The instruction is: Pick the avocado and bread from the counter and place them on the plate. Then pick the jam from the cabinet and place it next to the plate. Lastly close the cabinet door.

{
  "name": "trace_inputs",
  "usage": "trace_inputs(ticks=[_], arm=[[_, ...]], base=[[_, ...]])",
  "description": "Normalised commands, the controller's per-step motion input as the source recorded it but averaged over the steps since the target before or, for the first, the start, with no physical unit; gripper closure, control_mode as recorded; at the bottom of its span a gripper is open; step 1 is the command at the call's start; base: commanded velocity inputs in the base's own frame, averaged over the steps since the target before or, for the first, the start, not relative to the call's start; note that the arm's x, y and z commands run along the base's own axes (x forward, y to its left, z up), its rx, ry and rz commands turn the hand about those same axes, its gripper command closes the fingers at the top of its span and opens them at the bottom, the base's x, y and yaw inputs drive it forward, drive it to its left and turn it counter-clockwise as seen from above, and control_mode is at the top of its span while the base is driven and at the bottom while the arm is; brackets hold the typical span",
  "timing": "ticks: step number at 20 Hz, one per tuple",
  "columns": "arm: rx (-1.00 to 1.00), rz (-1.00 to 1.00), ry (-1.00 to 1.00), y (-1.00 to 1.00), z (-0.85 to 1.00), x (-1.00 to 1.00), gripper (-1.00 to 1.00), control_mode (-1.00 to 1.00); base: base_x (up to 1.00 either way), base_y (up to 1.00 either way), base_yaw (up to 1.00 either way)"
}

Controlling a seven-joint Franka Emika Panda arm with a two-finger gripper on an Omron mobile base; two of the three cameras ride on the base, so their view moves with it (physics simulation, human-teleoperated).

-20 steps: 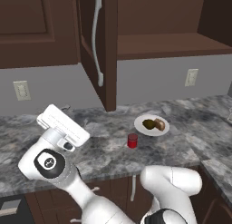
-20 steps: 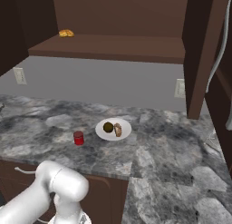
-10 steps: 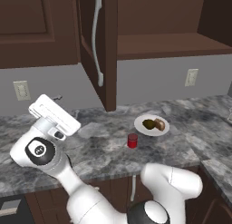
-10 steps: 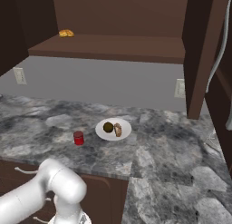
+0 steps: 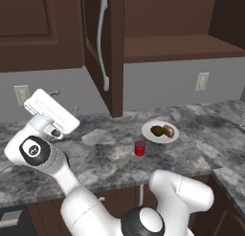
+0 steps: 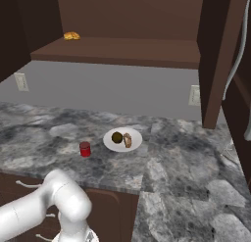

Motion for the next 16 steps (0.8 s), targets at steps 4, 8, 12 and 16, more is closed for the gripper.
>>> trace_inputs(ticks=[4, 8, 12, 16], arm=[[0.00, -0.02, -0.27, -0.05, 0.30, -0.01, -1.00, -1.00], [0.04, -0.01, -0.27, -0.33, 0.26, -0.03, -1.00, -1.00], [0.08, 0.00, -0.20, -0.48, 0.22, 0.00, -1.00, -1.00], [0.11, 0.00, -0.18, -0.60, 0.22, 0.00, -1.00, -1.00]], base=[[0.00, 0.00, 0.00], [0.00, 0.00, 0.00], [0.00, 0.00, 0.00], [0.00, 0.00, 0.00]])
